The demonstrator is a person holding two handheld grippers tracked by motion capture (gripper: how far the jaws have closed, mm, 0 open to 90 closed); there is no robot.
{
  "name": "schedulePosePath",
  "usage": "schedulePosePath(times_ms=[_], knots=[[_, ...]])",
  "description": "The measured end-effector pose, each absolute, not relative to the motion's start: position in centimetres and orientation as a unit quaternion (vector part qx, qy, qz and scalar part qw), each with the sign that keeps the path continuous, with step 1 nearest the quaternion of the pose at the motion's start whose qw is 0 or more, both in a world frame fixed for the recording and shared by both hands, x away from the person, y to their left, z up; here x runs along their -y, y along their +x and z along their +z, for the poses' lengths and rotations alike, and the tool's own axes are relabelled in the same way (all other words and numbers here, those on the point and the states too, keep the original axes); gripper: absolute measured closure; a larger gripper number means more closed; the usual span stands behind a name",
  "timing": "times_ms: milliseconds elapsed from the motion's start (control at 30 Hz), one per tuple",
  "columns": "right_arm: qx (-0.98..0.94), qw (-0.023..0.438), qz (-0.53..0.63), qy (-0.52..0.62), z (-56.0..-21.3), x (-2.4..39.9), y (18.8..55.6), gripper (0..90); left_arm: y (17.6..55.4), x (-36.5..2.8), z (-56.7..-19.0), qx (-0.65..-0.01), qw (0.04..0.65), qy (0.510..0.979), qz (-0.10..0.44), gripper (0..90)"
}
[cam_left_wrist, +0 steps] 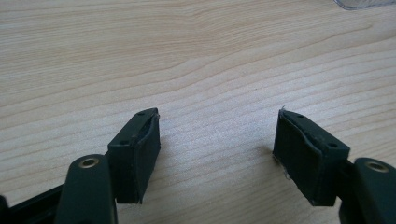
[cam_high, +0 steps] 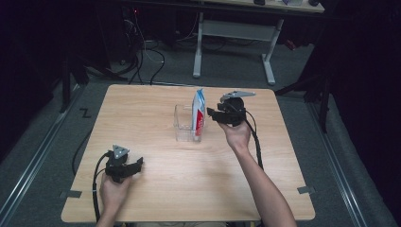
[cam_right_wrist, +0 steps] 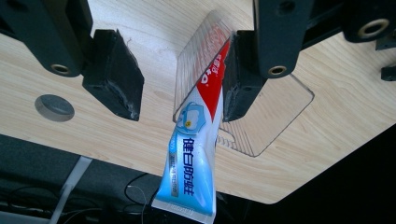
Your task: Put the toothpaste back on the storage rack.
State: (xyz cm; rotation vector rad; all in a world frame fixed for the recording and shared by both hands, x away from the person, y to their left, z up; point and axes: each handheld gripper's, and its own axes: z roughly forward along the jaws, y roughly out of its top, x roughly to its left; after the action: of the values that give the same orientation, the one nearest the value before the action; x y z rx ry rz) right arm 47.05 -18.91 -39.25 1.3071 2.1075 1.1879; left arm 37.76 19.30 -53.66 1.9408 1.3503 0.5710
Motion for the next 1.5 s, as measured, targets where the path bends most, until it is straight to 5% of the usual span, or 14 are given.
schedulePosePath(times_ms=[1500], knots=[[-0.745,0.192,0.458,0.446,-36.9,22.2,42.3,51.8,37.8,-19.3,-53.7,-0.52,0.347,0.749,0.22,32.0]])
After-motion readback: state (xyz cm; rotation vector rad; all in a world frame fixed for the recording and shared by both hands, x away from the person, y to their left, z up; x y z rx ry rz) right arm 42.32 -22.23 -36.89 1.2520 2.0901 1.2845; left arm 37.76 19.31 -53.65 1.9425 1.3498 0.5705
